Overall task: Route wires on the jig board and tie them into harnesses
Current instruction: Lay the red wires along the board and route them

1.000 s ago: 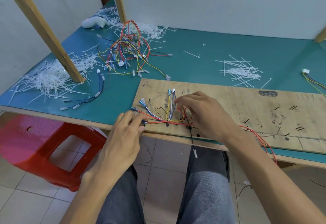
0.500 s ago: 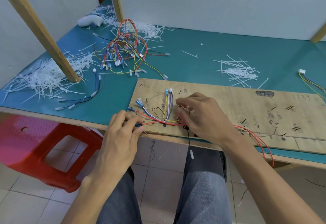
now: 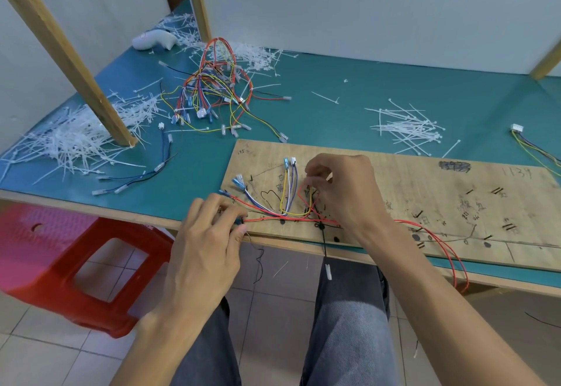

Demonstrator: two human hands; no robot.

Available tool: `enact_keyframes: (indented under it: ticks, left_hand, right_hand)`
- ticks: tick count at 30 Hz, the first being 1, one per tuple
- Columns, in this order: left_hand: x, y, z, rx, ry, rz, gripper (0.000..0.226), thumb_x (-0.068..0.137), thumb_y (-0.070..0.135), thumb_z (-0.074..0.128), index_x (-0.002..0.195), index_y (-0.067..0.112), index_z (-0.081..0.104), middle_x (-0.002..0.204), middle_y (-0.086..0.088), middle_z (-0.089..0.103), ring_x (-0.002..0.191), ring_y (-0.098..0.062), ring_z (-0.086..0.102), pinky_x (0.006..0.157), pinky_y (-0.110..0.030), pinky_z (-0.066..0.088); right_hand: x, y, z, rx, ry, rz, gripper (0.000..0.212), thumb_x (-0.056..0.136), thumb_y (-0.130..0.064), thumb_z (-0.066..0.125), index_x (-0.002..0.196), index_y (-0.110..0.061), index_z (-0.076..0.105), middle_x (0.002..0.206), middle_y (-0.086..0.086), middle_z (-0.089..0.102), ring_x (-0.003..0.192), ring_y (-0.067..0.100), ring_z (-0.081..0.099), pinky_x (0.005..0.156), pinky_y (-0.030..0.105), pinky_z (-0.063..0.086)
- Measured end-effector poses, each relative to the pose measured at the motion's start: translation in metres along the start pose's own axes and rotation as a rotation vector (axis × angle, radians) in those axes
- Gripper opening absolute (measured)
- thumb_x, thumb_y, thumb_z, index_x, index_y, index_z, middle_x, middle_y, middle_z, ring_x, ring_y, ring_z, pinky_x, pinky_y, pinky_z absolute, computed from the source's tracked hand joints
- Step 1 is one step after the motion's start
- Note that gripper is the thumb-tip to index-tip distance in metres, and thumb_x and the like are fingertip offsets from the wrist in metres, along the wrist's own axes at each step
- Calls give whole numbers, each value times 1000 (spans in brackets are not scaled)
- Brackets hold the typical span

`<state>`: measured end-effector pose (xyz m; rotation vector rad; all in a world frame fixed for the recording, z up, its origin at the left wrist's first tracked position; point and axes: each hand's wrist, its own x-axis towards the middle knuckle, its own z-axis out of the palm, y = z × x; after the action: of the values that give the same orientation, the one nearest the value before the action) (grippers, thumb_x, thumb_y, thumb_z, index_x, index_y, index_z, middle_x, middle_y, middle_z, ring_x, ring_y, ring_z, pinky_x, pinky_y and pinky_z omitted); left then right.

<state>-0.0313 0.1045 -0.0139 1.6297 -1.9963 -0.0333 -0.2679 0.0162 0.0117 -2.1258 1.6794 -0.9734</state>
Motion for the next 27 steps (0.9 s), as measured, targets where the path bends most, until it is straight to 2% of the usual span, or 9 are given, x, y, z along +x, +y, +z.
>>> enact_keyframes:
  ticks: [3,5,7,10,14,19,24,27]
  left_hand:
    - [4,10,-2,83,-41,117,50,86,1,77,132,19,68,131,3,61,114,-24,56,85,-43,49]
    - [7,20,1,76,-123,173,70,74,-13,76,137,17,67,140,1,60,126,-24,57,93,-43,50]
    - [9,28,3,59,-204,186,83,65,-19,74,140,16,66,144,0,60,132,-24,55,101,-45,51]
    - [8,31,3,26,-260,179,86,63,-19,74,141,15,66,145,1,62,134,-23,55,106,-47,51]
    - [7,31,3,12,-292,169,87,62,-20,74,141,16,68,144,4,65,133,-23,57,104,-49,52]
    - [8,30,1,108,-350,204,87,58,-12,78,140,16,68,144,2,65,133,-27,57,104,-51,51]
    - [8,47,4,228,-403,263,80,63,3,62,142,15,60,147,-3,56,140,-27,49,108,-49,41]
    - [5,53,7,223,-427,271,83,63,2,71,145,14,58,146,-2,58,140,-26,51,107,-51,44]
  right_hand:
    - [1,-1,-1,1,-22,-12,14,84,-4,81,91,-16,80,79,-7,75,76,13,69,77,39,60]
    - [1,-1,-1,14,-25,-12,14,83,-4,82,90,-16,80,77,-8,73,75,12,69,77,39,61]
    - [1,-1,-2,27,-27,-16,14,82,-5,83,90,-17,80,75,-11,70,74,12,68,77,40,60]
    - [1,0,-1,26,-26,-21,14,82,-6,83,91,-17,80,75,-10,70,73,14,67,77,40,60]
    - [0,1,0,15,-15,-36,14,84,-7,82,93,-17,79,78,-9,71,74,15,67,77,41,60]
    - [-9,4,5,0,21,-69,13,86,-9,80,95,-18,77,83,-6,72,73,16,63,74,43,58]
    - [-16,5,13,16,81,-91,17,84,-3,80,96,-16,79,86,-2,73,75,20,65,71,45,58]
    - [-17,4,13,-9,94,-118,18,82,-2,82,94,-15,81,84,-3,75,77,19,66,68,42,59]
